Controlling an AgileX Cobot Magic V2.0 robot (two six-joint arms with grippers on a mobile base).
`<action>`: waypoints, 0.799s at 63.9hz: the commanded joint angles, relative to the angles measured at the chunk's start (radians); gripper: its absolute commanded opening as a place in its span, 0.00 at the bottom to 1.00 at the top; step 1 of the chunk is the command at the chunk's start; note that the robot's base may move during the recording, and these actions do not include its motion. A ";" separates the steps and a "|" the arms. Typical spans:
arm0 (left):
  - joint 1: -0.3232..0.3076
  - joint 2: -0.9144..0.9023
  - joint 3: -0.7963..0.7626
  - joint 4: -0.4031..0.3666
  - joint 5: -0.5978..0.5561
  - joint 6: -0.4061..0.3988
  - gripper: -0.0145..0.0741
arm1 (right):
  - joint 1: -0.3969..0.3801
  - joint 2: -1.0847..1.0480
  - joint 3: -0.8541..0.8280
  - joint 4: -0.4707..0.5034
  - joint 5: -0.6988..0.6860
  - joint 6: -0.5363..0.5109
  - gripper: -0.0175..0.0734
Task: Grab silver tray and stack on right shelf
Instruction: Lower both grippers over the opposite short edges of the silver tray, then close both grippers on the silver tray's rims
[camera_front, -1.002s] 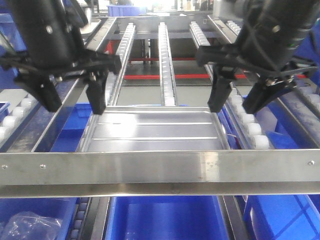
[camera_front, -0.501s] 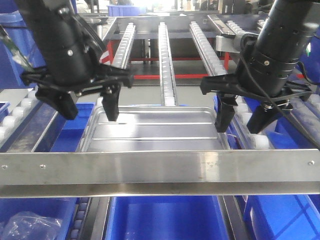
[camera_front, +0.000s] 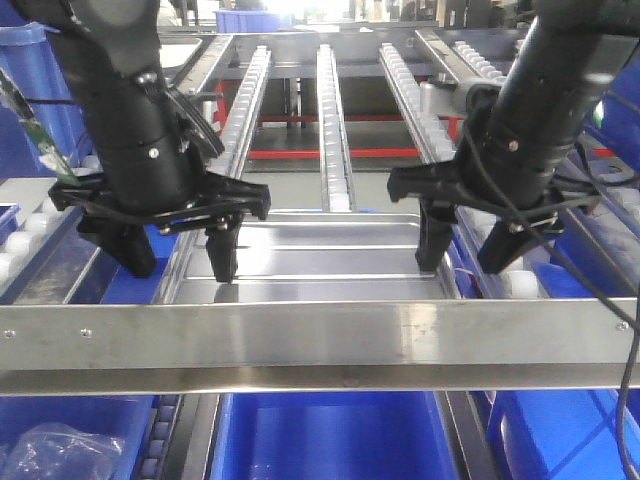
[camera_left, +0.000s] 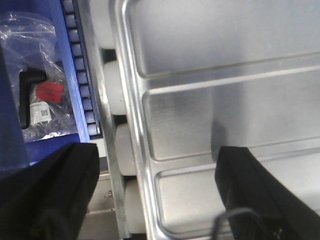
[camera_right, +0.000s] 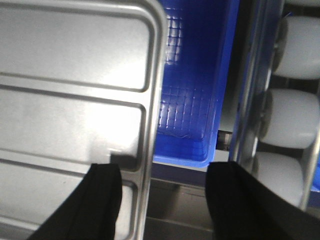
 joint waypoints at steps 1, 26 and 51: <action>-0.005 -0.042 -0.032 0.010 -0.030 -0.010 0.61 | -0.002 -0.031 -0.033 0.000 -0.056 -0.001 0.71; -0.003 -0.033 -0.032 0.010 -0.037 -0.010 0.36 | -0.002 -0.017 -0.033 0.000 -0.095 -0.001 0.38; -0.003 -0.033 -0.032 0.010 -0.039 -0.052 0.06 | -0.002 -0.019 -0.033 -0.002 -0.048 -0.001 0.26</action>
